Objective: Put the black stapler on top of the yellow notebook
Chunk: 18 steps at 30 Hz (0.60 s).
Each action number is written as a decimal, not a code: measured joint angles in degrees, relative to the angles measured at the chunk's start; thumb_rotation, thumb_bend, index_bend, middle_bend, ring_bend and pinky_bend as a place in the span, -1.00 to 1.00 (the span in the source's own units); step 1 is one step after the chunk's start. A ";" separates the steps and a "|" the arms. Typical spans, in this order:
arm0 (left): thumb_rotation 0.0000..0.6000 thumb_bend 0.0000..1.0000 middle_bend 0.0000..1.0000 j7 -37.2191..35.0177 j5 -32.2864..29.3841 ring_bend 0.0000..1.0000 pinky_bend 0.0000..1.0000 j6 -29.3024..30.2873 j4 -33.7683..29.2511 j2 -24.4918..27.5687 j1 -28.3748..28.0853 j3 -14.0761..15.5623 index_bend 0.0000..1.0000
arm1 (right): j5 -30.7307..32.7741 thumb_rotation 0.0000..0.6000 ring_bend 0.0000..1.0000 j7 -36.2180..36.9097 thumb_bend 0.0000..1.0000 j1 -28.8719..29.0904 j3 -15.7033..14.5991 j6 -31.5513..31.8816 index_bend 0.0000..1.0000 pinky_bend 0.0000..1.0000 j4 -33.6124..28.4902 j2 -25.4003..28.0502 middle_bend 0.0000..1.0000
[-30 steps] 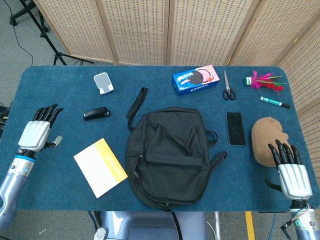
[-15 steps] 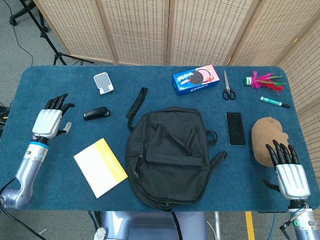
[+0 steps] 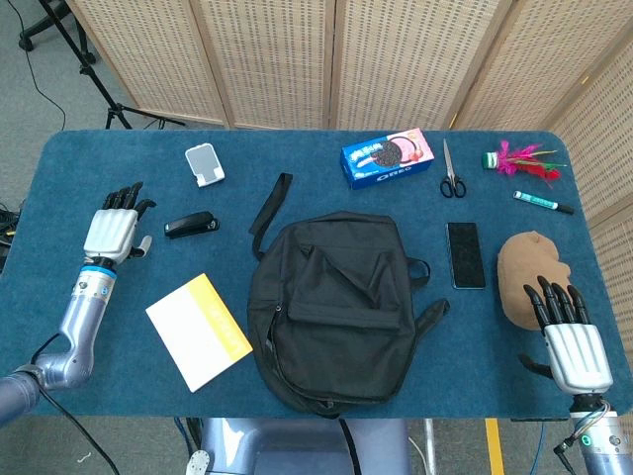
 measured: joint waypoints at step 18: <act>1.00 -0.26 -0.90 4.51 -4.48 -0.91 -0.79 -0.98 4.92 -5.78 -3.81 -0.01 -0.48 | -0.40 1.00 -1.00 0.21 -0.82 0.27 -0.23 -0.13 -1.00 -1.00 0.25 -0.19 -1.00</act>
